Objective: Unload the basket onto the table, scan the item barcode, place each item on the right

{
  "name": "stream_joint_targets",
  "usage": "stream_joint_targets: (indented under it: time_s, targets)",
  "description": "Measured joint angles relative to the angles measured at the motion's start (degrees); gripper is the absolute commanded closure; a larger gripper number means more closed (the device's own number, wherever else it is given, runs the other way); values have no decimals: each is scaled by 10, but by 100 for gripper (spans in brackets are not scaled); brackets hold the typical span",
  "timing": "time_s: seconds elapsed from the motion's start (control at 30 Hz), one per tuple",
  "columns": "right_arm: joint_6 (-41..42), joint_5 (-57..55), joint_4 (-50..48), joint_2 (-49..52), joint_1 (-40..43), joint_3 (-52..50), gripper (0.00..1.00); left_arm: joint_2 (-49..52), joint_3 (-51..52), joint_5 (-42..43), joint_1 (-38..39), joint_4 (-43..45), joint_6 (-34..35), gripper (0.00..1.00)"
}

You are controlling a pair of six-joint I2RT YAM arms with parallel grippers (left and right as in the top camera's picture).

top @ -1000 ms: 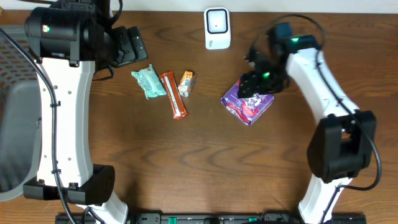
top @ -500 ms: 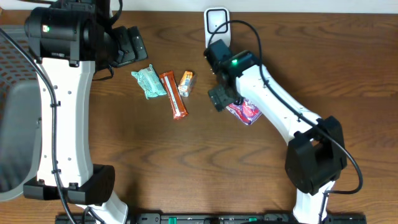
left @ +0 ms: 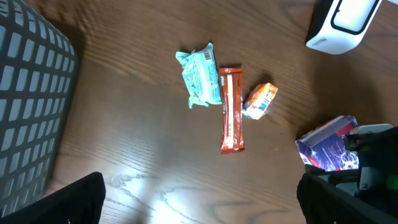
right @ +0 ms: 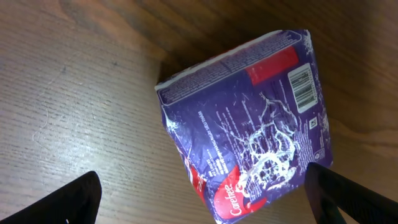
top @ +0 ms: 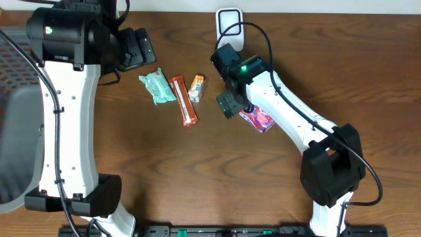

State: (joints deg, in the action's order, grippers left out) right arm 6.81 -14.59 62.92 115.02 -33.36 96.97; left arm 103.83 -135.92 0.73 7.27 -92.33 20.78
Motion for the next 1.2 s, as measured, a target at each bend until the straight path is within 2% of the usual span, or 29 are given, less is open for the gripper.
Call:
stream_joint_targets:
  time_s: [0.2, 0.47, 0.53, 0.7, 0.8, 0.9, 1.1, 1.2]
  targets:
    - [-9, -7, -73, -2, 0, -65, 3, 0, 0, 0, 0, 0, 0, 2]
    - [-17, -57, -229, -2, 0, -201, 30, 0, 0, 0, 0, 0, 0, 2]
    - [-19, -86, -278, -6, -1, -236, 44, 0, 0, 0, 0, 0, 0, 2]
    - [-24, -132, -351, -23, -3, -290, 99, 0, 0, 0, 0, 0, 0, 2]
    - [-16, -148, -338, -28, -3, -286, 99, 0, 0, 0, 0, 0, 0, 2]
    - [-11, -131, -282, -25, -1, -258, 99, 0, 0, 0, 0, 0, 0, 2]
    - [-7, 8, -157, -8, 20, -143, 99, 0, 0, 0, 0, 0, 0, 2]
    - [-4, 96, -130, -8, 35, -93, 99, 0, 0, 0, 0, 0, 0, 2]
